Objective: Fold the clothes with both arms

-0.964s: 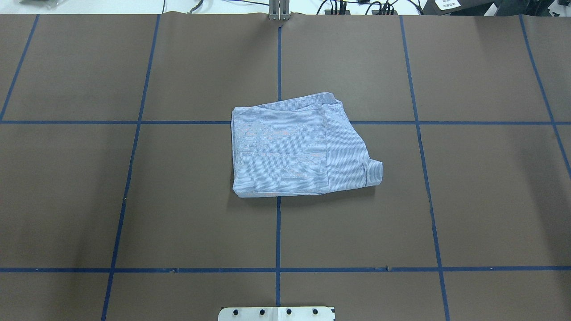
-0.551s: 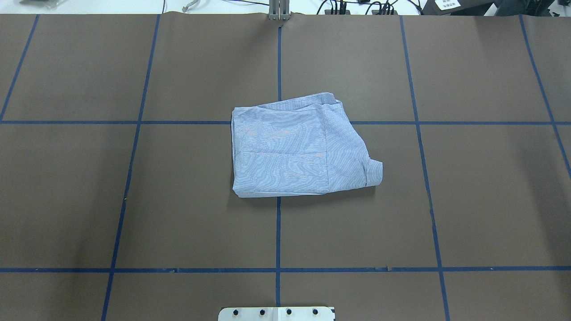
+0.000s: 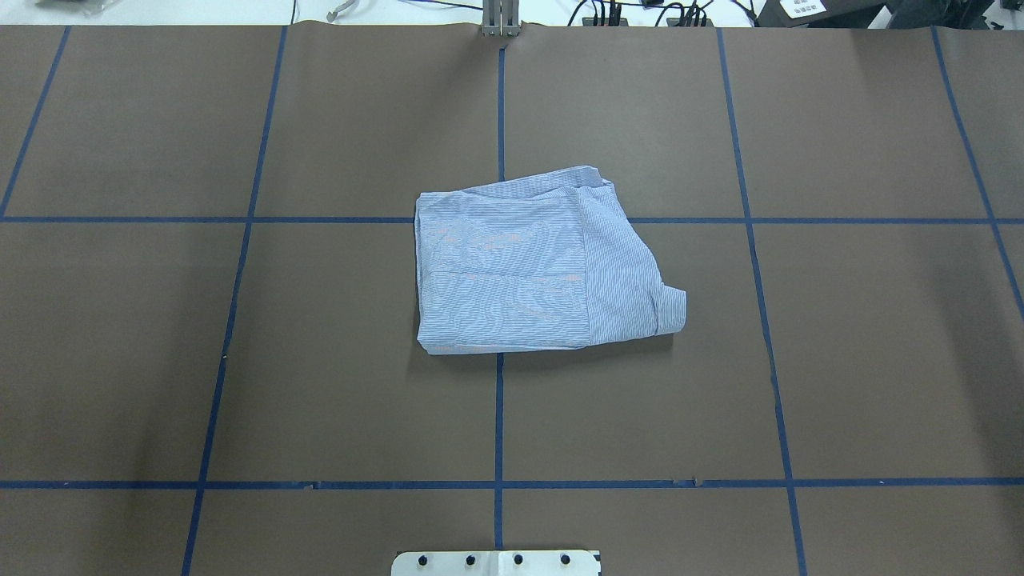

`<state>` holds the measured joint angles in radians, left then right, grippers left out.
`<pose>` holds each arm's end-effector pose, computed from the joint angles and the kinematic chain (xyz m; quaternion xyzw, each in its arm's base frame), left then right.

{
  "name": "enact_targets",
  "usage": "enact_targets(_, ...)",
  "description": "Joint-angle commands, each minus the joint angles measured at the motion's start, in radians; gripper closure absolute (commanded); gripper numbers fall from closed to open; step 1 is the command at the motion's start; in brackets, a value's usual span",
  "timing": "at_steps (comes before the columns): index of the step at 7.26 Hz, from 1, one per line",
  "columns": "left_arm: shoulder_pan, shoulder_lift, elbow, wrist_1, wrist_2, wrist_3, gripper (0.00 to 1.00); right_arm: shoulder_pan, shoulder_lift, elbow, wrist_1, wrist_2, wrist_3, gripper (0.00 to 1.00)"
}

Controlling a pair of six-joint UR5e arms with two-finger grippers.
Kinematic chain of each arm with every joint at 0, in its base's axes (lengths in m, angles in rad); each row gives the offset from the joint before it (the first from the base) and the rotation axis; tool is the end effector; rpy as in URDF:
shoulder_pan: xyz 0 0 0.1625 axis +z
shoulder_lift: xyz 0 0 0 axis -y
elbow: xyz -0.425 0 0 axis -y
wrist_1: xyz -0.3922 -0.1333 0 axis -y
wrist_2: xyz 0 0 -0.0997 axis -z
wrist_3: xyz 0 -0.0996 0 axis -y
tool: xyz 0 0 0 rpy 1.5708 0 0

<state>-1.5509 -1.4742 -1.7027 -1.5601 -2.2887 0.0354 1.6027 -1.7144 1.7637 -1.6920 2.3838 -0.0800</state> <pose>-0.0588 -0.4537 0.6442 0.0142 0.3512 0.0302 0.9357 0.0745 -0.4233 0.6392 -0.0109 -0.3964 -0.0079 0.9180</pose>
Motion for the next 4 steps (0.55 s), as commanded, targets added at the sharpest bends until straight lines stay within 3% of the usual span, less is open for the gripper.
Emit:
enact_targets(1, 0.0, 0.0, 0.002, 0.0, 0.0, 0.001, 0.0, 0.0, 0.001, 0.0, 0.0, 0.0, -0.001, 0.0)
enact_targets(4, 0.0, 0.0, 0.002, 0.0, 0.0, 0.001, 0.0, 0.0, 0.001, 0.008, 0.0, 0.0, -0.003, 0.0)
